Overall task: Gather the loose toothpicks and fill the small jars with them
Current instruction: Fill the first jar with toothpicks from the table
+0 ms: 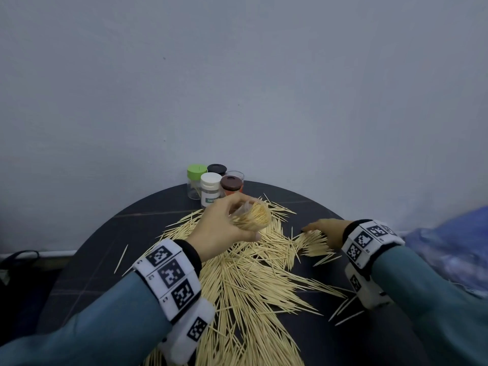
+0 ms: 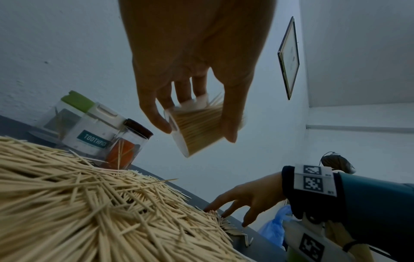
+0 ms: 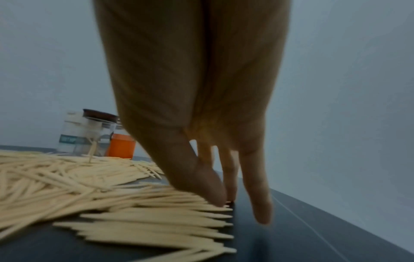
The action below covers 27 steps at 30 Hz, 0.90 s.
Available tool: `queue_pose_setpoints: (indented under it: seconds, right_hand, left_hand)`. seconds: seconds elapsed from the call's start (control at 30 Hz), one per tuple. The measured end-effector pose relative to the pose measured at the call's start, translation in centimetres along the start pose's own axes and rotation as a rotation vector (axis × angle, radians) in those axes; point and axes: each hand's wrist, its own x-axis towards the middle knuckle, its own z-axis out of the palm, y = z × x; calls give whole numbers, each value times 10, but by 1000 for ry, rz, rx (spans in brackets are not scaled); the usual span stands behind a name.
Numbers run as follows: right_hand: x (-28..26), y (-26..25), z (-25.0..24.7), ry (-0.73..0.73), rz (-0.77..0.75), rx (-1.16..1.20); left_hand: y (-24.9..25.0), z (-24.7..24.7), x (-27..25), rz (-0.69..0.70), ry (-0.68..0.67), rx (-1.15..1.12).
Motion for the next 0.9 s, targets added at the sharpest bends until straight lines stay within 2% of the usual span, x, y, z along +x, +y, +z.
queue_pose_setpoints:
  seconds: [0.63, 0.9]
  right_hand:
    - [-37, -12, 33, 146, -23, 131]
    - [-44, -29, 35, 221, -132, 248]
  left_hand:
    - [2, 7, -8, -19, -30, 21]
    - [3, 7, -9, -16, -42, 32]
